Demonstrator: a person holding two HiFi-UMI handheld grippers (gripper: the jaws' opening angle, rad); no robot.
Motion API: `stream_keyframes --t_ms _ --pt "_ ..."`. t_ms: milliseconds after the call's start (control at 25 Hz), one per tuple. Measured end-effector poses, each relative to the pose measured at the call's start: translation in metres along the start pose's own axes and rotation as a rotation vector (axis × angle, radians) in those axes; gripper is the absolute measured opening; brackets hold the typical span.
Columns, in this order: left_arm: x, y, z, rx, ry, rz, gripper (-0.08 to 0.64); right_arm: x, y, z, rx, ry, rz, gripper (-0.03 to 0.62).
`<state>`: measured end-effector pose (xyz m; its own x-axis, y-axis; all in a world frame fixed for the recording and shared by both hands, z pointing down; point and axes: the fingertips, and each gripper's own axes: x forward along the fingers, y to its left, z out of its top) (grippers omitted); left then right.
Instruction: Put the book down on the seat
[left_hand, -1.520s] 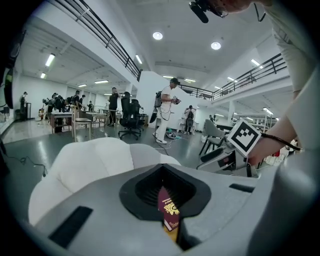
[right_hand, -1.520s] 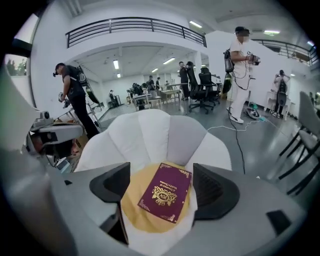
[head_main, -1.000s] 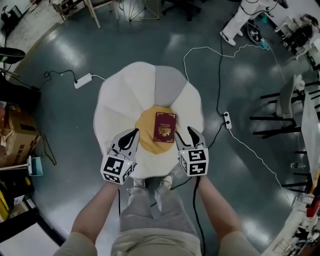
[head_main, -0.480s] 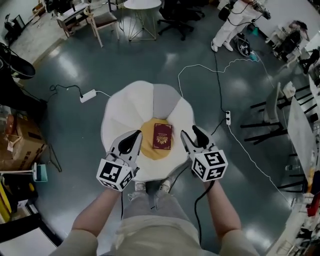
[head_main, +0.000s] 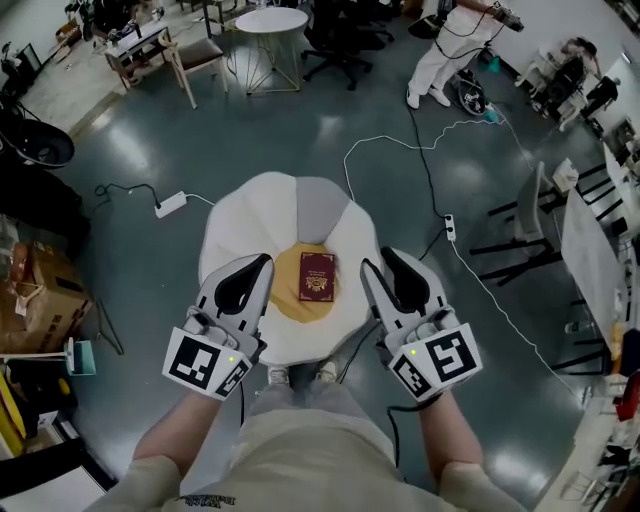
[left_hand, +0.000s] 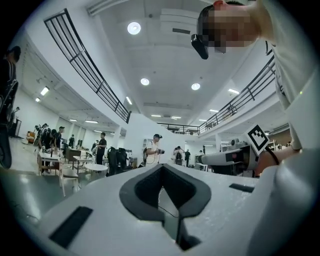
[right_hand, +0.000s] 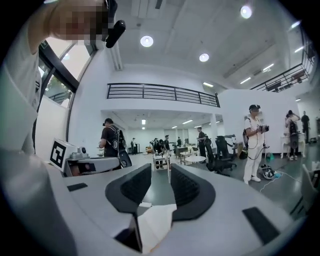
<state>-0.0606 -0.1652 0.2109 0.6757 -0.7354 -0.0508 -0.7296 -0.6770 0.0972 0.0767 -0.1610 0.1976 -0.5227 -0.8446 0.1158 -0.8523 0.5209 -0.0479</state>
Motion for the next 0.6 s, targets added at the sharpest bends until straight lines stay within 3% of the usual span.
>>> stream_keyframes --t_ms 160,280,600 --pt "-0.007 -0.018 0.02 -0.007 -0.022 -0.017 0.004 -0.02 0.019 0.022 -0.021 -0.03 0.029 0.1" --pt "-0.013 -0.039 0.029 -0.03 -0.037 -0.038 0.003 -0.035 0.029 0.026 0.023 -0.043 0.044 0.075" --pt "-0.031 -0.074 0.034 0.017 -0.056 -0.062 0.003 -0.055 0.06 -0.004 0.119 -0.015 0.069 0.006"
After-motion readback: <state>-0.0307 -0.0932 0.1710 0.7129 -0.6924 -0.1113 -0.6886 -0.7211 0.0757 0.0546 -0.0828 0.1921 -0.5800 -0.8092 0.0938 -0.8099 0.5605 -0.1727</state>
